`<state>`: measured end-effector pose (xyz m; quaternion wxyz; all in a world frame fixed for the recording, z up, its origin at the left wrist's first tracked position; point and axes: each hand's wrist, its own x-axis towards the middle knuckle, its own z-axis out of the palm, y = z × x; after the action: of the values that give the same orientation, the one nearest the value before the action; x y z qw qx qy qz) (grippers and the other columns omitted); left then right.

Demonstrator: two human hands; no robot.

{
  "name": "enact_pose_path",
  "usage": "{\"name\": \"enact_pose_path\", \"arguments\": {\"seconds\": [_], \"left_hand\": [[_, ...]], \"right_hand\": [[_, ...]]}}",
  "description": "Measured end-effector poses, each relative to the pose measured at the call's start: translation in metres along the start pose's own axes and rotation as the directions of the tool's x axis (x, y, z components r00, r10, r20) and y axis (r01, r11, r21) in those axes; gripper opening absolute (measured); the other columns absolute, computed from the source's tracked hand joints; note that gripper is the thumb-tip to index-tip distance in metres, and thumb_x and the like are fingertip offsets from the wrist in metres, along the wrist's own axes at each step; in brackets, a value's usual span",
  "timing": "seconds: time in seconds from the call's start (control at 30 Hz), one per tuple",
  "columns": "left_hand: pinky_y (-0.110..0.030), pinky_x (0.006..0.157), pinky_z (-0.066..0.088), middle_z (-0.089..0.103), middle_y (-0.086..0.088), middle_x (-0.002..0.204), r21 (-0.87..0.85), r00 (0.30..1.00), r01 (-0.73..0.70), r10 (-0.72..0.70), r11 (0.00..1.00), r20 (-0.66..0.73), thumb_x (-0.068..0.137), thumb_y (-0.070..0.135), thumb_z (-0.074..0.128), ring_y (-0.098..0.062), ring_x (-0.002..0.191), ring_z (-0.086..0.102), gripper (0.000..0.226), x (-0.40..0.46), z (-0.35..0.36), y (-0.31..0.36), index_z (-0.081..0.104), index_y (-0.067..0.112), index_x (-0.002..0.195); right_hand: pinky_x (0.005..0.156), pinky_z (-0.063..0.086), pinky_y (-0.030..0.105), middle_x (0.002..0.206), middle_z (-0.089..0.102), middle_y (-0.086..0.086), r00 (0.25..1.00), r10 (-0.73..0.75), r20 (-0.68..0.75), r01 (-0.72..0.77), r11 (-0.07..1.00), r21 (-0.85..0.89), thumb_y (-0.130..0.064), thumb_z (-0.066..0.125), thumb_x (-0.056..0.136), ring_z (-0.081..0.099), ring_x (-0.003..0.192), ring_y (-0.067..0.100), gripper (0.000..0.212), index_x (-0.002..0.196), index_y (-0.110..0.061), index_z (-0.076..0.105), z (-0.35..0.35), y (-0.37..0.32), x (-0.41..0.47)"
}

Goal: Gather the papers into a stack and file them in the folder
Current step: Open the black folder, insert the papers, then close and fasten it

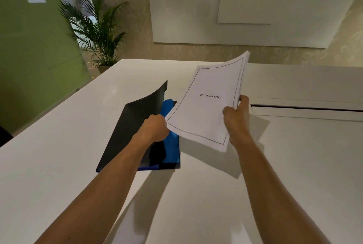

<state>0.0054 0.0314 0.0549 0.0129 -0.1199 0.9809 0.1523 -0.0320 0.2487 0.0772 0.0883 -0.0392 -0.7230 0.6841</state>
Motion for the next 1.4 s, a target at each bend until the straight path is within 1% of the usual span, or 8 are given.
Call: {"name": "enact_pose_path", "arguments": {"seconds": [0.07, 0.17, 0.23, 0.43, 0.63, 0.8, 0.97, 1.4], "left_hand": [[-0.019, 0.047, 0.034, 0.048, -0.003, 0.066, -0.033, 1.000, 0.003, -0.003, 0.999, 0.007, 0.094, 0.012, 0.044, -0.011, 0.056, 0.046, 0.028, 0.000, -0.001, 0.001, 0.045, 0.012, 0.066], [-0.018, 0.054, 0.039, 0.058, -0.007, 0.091, -0.044, 0.999, 0.014, -0.012, 0.999, 0.042, 0.095, 0.015, 0.049, -0.015, 0.074, 0.054, 0.011, -0.001, -0.004, 0.000, 0.055, 0.007, 0.099], [-0.018, 0.056, 0.040, 0.061, -0.011, 0.105, -0.033, 0.999, 0.019, -0.018, 0.999, 0.045, 0.095, 0.014, 0.050, -0.016, 0.080, 0.055, 0.020, -0.003, -0.005, 0.000, 0.054, 0.006, 0.113], [-0.030, 0.078, 0.051, 0.061, -0.013, 0.110, -0.076, 0.999, 0.015, -0.012, 0.997, 0.044, 0.095, 0.012, 0.049, -0.023, 0.092, 0.062, 0.017, -0.004, -0.009, 0.000, 0.054, 0.006, 0.109], [-0.028, 0.085, 0.043, 0.047, -0.014, 0.140, -0.127, 0.998, 0.021, -0.013, 0.992, 0.062, 0.097, 0.008, 0.041, -0.022, 0.106, 0.054, 0.041, -0.009, -0.020, -0.001, 0.041, 0.006, 0.138], [-0.027, 0.080, 0.045, 0.048, -0.017, 0.138, -0.128, 0.999, -0.011, 0.015, 0.992, 0.031, 0.096, 0.010, 0.044, -0.018, 0.093, 0.054, 0.041, -0.015, -0.017, 0.014, 0.043, 0.004, 0.136], [-0.027, 0.072, 0.048, 0.062, -0.015, 0.111, -0.132, 1.000, -0.021, 0.022, 0.991, 0.004, 0.095, 0.013, 0.049, -0.025, 0.091, 0.063, 0.020, -0.015, -0.008, 0.041, 0.055, 0.003, 0.110], [-0.030, 0.078, 0.048, 0.061, -0.013, 0.112, -0.103, 0.998, -0.031, 0.024, 0.994, -0.060, 0.094, 0.012, 0.049, -0.025, 0.094, 0.061, 0.025, -0.015, -0.011, 0.054, 0.054, 0.004, 0.118]], "right_hand": [[0.051, 0.041, 0.025, 0.090, 0.060, -0.005, 1.000, -0.028, 0.001, 0.028, 0.998, -0.062, 0.001, 0.039, 0.084, 0.056, 0.067, 0.017, 0.044, 0.121, -0.023, 0.041, 0.003, 0.002, -0.007], [0.049, 0.039, 0.025, 0.089, 0.060, 0.001, 0.999, -0.041, -0.010, 0.040, 0.991, -0.126, 0.000, 0.038, 0.083, 0.055, 0.063, 0.018, 0.044, 0.121, -0.022, 0.042, 0.000, 0.004, -0.011], [0.046, 0.038, 0.025, 0.086, 0.059, 0.001, 0.998, -0.055, -0.012, 0.052, 0.988, -0.148, 0.001, 0.038, 0.083, 0.053, 0.060, 0.018, 0.045, 0.123, -0.020, 0.041, -0.003, 0.003, -0.013], [0.049, 0.041, 0.025, 0.087, 0.058, -0.003, 0.999, -0.031, 0.009, 0.032, 0.984, -0.173, 0.001, 0.038, 0.084, 0.053, 0.062, 0.018, 0.043, 0.122, -0.019, 0.040, -0.006, 0.007, -0.016], [0.053, 0.046, 0.029, 0.091, 0.059, -0.001, 0.999, -0.030, 0.021, 0.033, 0.983, -0.182, 0.001, 0.038, 0.084, 0.055, 0.063, 0.019, 0.045, 0.125, -0.018, 0.039, -0.011, 0.014, -0.016], [0.051, 0.044, 0.025, 0.093, 0.057, -0.001, 0.997, -0.035, 0.076, 0.048, 0.983, -0.178, 0.001, 0.039, 0.086, 0.058, 0.069, 0.015, 0.039, 0.118, -0.021, 0.038, -0.001, 0.015, -0.024], [0.051, 0.046, 0.020, 0.116, 0.059, 0.012, 0.981, -0.050, 0.185, 0.098, 0.961, -0.258, -0.006, 0.049, 0.093, 0.059, 0.085, 0.022, 0.039, 0.125, -0.019, 0.033, 0.027, 0.021, -0.036], [0.074, 0.047, 0.031, 0.119, 0.057, 0.008, 0.953, -0.036, 0.300, 0.145, 0.926, -0.349, -0.005, 0.048, 0.091, 0.057, 0.096, 0.027, 0.048, 0.137, -0.012, 0.037, 0.010, 0.003, -0.026]]}}
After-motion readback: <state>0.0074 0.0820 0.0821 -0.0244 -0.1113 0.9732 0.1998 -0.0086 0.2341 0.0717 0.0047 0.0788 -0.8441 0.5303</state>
